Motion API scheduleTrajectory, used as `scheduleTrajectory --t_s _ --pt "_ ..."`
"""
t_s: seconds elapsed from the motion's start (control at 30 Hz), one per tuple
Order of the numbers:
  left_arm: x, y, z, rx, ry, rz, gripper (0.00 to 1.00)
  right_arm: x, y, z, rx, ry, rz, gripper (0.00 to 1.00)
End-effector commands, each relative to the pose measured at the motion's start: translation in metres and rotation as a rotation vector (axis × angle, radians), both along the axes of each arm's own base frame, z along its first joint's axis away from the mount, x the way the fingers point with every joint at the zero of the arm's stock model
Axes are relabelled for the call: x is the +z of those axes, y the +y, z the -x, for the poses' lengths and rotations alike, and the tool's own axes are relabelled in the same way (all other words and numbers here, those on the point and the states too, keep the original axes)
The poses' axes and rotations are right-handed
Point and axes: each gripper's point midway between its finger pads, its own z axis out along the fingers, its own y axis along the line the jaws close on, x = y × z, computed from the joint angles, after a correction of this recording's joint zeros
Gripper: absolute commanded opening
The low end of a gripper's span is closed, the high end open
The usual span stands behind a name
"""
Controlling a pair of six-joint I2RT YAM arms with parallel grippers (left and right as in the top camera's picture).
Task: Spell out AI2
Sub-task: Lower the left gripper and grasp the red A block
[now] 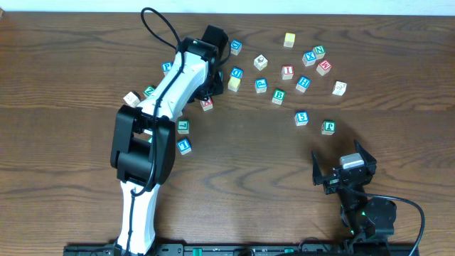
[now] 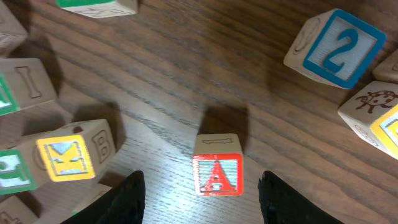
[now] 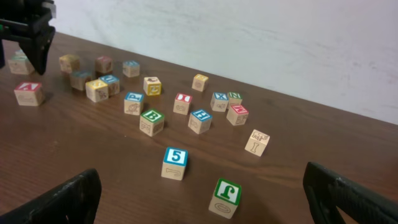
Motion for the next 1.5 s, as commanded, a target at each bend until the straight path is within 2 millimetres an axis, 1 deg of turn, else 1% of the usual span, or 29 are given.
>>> scheduleTrajectory --t_s 0.0,0.07,0.1,0.17,0.47,0.77,0.9,1.03,1.2,1.27,1.4,1.43,1.47 --pt "-0.014 -0.003 0.005 0.011 0.027 -0.015 0.58 -0.001 0.004 0.001 0.021 0.003 0.008 0.99" --pt "-0.015 -0.003 0.005 0.011 0.026 -0.015 0.57 -0.001 0.004 0.001 0.021 0.003 0.008 0.99" --pt "-0.015 -0.003 0.005 0.012 0.025 -0.018 0.54 -0.001 0.004 0.001 0.021 0.003 0.008 0.99" --pt "-0.014 0.0 0.004 0.023 0.022 -0.025 0.53 -0.001 0.004 0.001 0.021 0.003 0.008 0.99" --pt "-0.018 0.0 0.005 0.034 0.027 -0.025 0.53 -0.001 0.004 0.001 0.021 0.003 0.008 0.99" --pt "-0.042 0.001 0.007 0.048 0.068 -0.037 0.53 -0.001 0.004 0.001 0.021 0.003 0.008 0.99" --pt "-0.044 -0.001 0.006 0.047 0.067 -0.032 0.52 -0.001 0.004 0.001 0.021 0.003 0.008 0.99" --pt "-0.044 -0.001 0.005 0.047 0.063 -0.03 0.45 -0.001 0.004 0.001 0.021 0.003 0.008 0.99" --pt "-0.044 -0.001 0.006 0.047 0.068 -0.032 0.41 -0.001 0.004 0.001 0.021 0.003 0.008 0.99" --pt "-0.042 0.0 0.007 0.047 0.071 -0.033 0.38 -0.001 0.004 0.001 0.021 0.003 0.008 0.99" --pt "-0.037 0.0 0.008 0.047 0.068 -0.032 0.36 -0.001 0.004 0.001 0.021 0.003 0.008 0.99" --pt "-0.036 0.0 0.008 0.047 0.067 -0.031 0.33 -0.001 0.004 0.001 0.021 0.003 0.008 0.99" --pt "-0.035 0.0 0.008 0.047 0.065 -0.031 0.32 -0.001 0.004 0.001 0.021 0.003 0.008 0.99"
